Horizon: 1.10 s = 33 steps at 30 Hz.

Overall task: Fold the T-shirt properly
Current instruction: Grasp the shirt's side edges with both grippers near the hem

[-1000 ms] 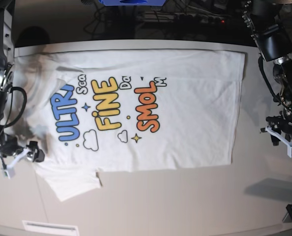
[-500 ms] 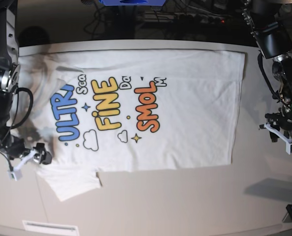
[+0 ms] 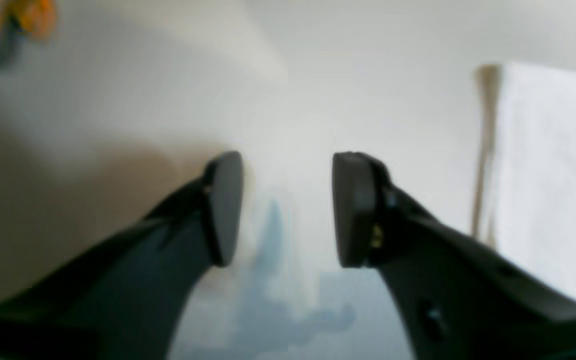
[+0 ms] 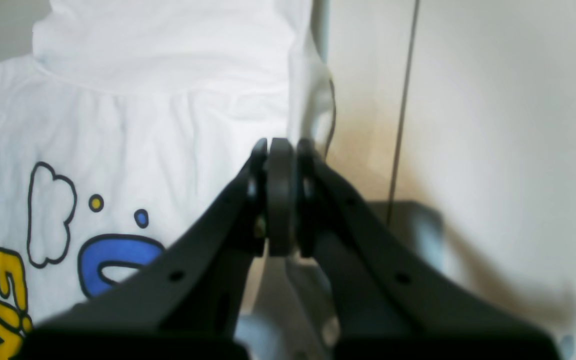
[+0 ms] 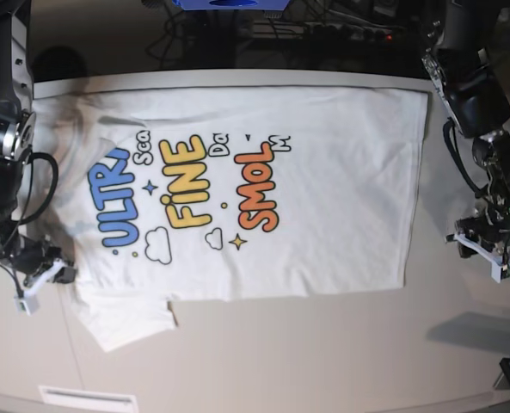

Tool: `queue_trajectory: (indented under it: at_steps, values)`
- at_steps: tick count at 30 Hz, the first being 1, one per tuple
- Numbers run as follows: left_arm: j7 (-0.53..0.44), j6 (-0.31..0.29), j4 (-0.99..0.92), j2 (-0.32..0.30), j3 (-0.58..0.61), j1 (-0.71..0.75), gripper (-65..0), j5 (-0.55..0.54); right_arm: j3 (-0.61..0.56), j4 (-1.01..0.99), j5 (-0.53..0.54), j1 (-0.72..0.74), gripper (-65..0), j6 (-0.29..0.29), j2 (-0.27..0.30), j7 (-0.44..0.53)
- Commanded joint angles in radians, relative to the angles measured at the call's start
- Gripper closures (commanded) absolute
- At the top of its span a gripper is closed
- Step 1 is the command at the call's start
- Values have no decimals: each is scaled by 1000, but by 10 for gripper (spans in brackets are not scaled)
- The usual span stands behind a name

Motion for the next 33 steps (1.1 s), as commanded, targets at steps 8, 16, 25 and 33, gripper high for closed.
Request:
queue_trajectory:
  at_steps: [8, 16, 25, 33]
  values:
    - [-23, -72, -204, -9, 9, -171, -395, -203, 0, 17, 13, 32, -7, 10, 10, 20]
    - [-29, -72, -393, 9, 9, -267, -395, -223, -1, 17, 13, 32, -9, 10, 13, 20]
    - [-30, -66, -468, 61, 74, -325, -393, -134, -1, 17, 13, 32, -9, 10, 11, 20]
    - [-107, -24, -560, 101, 52, -329, -393, -75, -1, 21, 13, 22, -9, 10, 19, 17]
